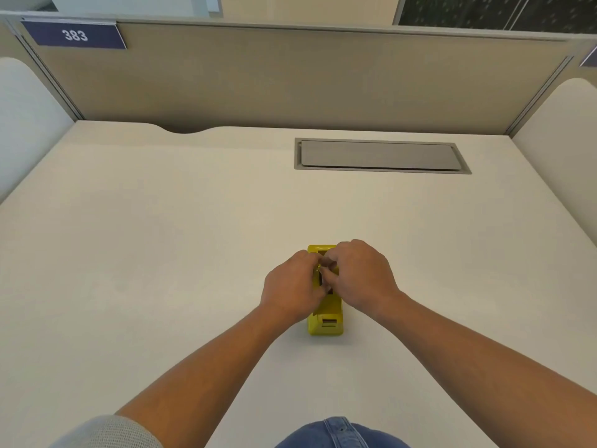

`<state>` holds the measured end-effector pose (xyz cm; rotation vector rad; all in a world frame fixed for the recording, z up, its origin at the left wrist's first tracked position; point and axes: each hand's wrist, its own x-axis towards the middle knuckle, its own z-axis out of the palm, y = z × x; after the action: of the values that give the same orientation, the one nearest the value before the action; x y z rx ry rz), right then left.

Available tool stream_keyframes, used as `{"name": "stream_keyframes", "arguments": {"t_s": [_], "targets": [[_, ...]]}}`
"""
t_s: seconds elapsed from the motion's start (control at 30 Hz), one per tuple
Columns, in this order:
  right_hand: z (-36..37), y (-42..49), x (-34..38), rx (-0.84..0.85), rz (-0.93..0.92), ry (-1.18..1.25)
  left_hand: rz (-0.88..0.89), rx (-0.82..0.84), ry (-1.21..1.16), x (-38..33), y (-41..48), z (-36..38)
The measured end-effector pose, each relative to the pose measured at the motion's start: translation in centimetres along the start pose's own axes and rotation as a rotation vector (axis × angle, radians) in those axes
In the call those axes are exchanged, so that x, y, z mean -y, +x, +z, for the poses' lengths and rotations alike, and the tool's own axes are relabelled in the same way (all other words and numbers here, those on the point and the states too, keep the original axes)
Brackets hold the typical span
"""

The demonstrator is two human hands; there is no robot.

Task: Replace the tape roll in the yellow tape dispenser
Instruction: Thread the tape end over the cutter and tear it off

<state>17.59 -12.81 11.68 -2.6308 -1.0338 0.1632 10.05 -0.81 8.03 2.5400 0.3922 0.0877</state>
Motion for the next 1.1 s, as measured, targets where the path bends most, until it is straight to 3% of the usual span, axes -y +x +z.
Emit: {"name": "stream_keyframes", "arguments": {"t_s": [0.4, 1.1], "targets": [[0.1, 0.0, 0.3, 0.004, -0.135, -0.135, -0.007, 0.022, 0.014, -0.5, -0.1, -0.5], [0.7, -2.0, -0.2, 0.045, -0.017, 0.052, 0.067, -0.003, -0.005, -0.1, -1.1, -0.8]]}}
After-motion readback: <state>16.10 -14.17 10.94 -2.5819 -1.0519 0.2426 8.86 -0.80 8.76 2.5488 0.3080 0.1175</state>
